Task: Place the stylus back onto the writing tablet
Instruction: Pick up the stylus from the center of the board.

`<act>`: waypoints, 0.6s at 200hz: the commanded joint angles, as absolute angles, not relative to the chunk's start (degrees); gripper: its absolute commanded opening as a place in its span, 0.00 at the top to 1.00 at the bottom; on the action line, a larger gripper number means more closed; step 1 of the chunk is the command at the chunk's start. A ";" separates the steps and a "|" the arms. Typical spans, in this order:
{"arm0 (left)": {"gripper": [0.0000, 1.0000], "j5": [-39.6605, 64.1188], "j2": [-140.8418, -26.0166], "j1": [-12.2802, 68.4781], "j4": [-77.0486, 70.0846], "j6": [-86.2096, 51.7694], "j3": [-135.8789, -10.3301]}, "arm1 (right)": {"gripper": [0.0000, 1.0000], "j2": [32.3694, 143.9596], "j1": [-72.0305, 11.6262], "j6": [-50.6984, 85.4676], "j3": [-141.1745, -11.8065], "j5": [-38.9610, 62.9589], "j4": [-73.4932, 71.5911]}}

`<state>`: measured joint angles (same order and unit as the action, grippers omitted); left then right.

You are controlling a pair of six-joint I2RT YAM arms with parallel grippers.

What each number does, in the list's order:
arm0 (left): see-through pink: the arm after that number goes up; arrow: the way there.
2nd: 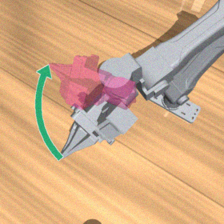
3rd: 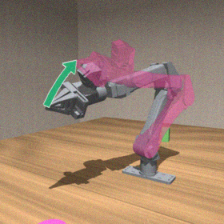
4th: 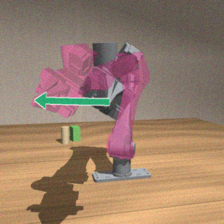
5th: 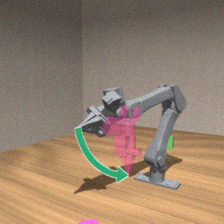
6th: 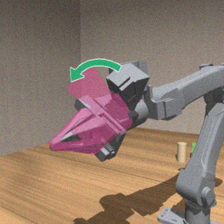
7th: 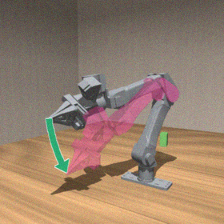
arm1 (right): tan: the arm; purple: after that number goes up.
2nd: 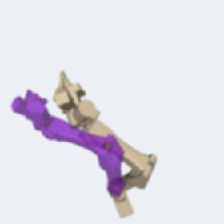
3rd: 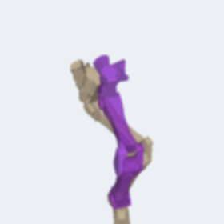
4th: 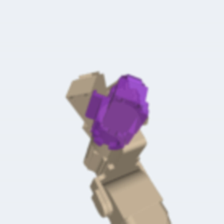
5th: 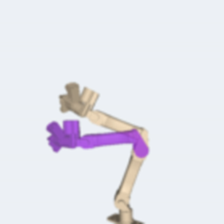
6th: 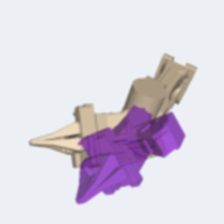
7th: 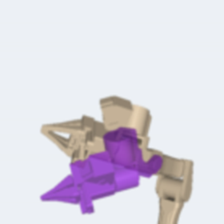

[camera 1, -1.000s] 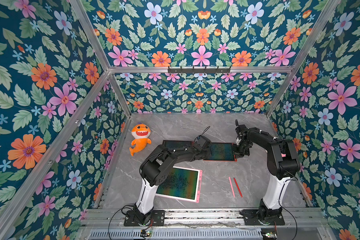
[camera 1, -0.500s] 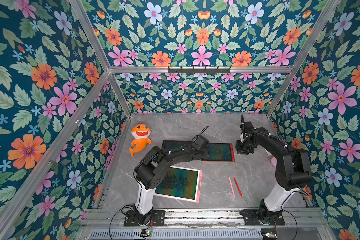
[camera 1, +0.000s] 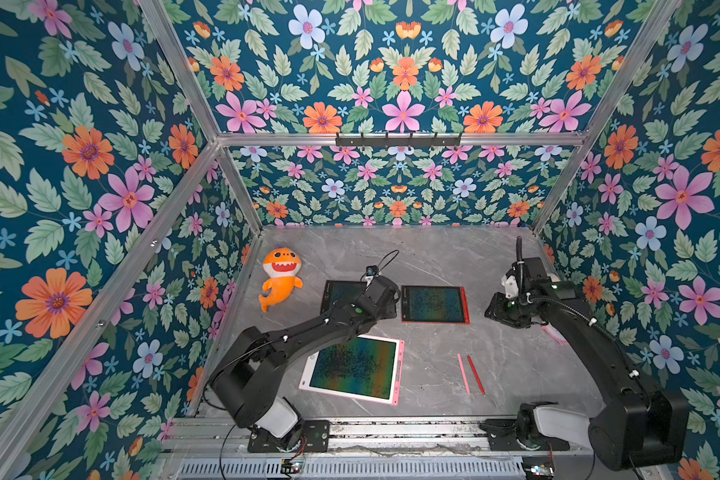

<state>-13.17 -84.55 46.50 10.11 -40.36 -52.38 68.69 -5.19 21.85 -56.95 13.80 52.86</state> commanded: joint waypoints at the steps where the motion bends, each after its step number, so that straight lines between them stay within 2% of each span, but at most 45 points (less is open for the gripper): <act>1: 0.55 -18.10 -78.16 46.50 14.86 -40.98 -46.95 | 0.58 64.78 -5.44 24.87 -51.36 19.37 55.67; 11: 0.53 -18.95 -74.50 46.52 16.84 -42.11 -43.89 | 0.57 62.82 -7.22 26.47 -49.10 19.40 55.44; 24: 0.51 -19.79 -69.30 46.49 18.85 -43.49 -39.68 | 0.53 62.28 -13.72 28.53 -50.54 13.96 57.13; 41: 0.48 -20.82 -62.56 46.49 21.16 -45.85 -35.06 | 0.51 64.53 -17.85 31.39 -51.29 14.39 57.62; 46: 0.47 -21.14 -60.63 46.49 21.72 -46.60 -33.85 | 0.42 65.03 -18.84 32.24 -50.93 14.06 57.08; 60: 0.44 -21.61 -55.85 46.49 22.78 -48.14 -31.24 | 0.31 66.45 -20.07 33.72 -49.14 13.69 55.61; 95: 0.41 -24.27 -47.96 46.49 26.58 -50.10 -28.59 | 0.31 68.44 -20.08 37.15 -43.33 12.99 50.86; 120: 0.38 -26.05 -45.51 46.50 28.75 -49.69 -28.56 | 0.35 70.86 -20.13 39.30 -40.70 12.87 48.22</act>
<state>-22.76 -47.18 46.50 25.47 -49.15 -28.56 69.25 -20.10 35.31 -42.19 13.87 51.20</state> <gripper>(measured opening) 0.600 0.659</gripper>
